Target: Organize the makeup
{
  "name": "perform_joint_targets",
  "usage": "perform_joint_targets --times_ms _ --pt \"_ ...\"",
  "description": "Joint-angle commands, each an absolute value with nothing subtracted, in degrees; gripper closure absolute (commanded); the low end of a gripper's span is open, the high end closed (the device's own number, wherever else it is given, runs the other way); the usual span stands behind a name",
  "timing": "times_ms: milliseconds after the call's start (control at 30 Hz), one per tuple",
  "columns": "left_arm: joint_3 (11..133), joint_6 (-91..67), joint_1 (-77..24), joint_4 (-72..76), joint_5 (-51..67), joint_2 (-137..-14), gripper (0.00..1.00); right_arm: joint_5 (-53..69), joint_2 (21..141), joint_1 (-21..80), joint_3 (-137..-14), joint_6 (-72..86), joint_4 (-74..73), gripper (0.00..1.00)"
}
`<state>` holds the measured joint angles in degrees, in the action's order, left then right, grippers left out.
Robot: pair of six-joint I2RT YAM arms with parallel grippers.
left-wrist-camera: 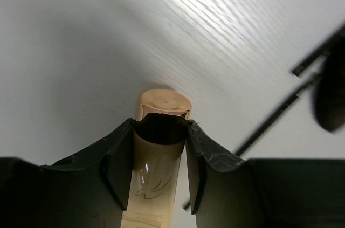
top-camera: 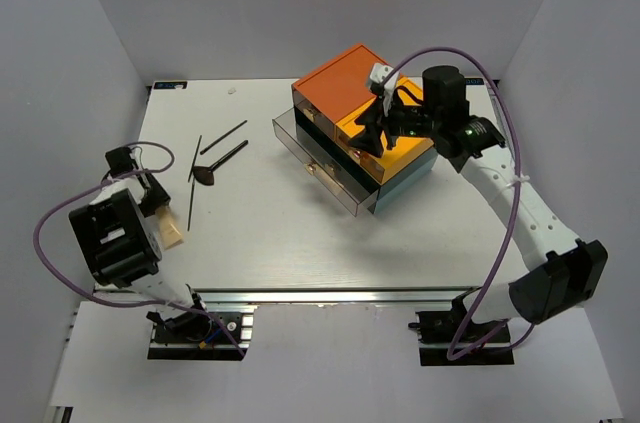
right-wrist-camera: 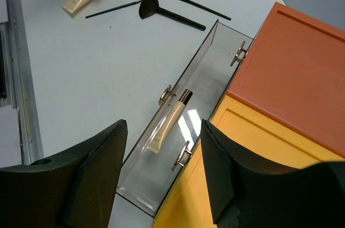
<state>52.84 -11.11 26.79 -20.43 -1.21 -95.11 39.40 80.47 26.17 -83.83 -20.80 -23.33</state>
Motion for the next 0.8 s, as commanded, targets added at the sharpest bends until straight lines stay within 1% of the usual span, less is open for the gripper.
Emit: perform_joint_targets --times_ms 0,67,100,133,167,233,267,300,367,467,533,567,667,767 --pt "53.8 -18.3 26.8 -24.9 6.3 -86.8 0.90 40.3 77.0 25.5 -81.5 -19.9 -19.0 0.38" --pt "54.1 -21.3 26.7 -23.7 10.2 -81.9 0.91 40.2 75.9 24.9 -80.3 -19.3 -18.2 0.38" --pt "53.8 -24.8 26.8 -22.6 16.0 -80.4 0.91 40.2 75.5 24.6 -79.3 -19.0 -17.1 0.38" --pt "53.3 -26.7 26.5 -20.9 19.5 -79.0 0.90 40.1 74.9 24.2 -78.8 -18.6 -16.5 0.38" --pt "53.1 -31.0 25.2 -19.4 22.3 -77.9 0.90 40.1 74.6 23.8 -78.4 -17.8 -15.8 0.38" --pt "52.0 -34.7 21.9 -17.0 28.2 -77.4 0.91 39.6 73.7 22.9 -77.2 -17.1 -13.9 0.38" --pt "51.1 -37.2 17.7 -12.3 28.9 -76.8 0.92 39.5 73.7 22.7 -76.9 -16.7 -13.4 0.38" --pt "49.9 -42.4 15.3 -9.3 29.0 -74.8 0.92 39.4 73.5 22.2 -76.7 -15.9 -12.8 0.38" --pt "47.6 -48.0 10.9 -0.8 28.2 -73.4 0.90 39.3 72.9 21.5 -76.1 -15.0 -11.3 0.38" --pt "47.9 -59.5 2.5 9.5 27.7 -74.1 0.89 39.0 72.0 20.7 -75.0 -13.8 -9.9 0.38" --pt "49.6 -63.1 -0.9 13.0 27.0 -75.7 0.89 39.1 71.2 20.3 -74.1 -13.4 -9.4 0.38" --pt "50.1 -64.8 -4.0 15.8 25.2 -76.3 0.90 39.1 71.0 20.2 -73.4 -13.4 -9.0 0.38" --pt "51.8 -72.8 -8.8 22.0 21.6 -78.8 0.90 38.8 70.1 20.1 -72.1 -13.0 -8.3 0.38" --pt "53.9 -76.3 -13.1 24.9 18.1 -82.1 0.89 38.8 69.3 19.9 -71.3 -12.7 -7.8 0.38"
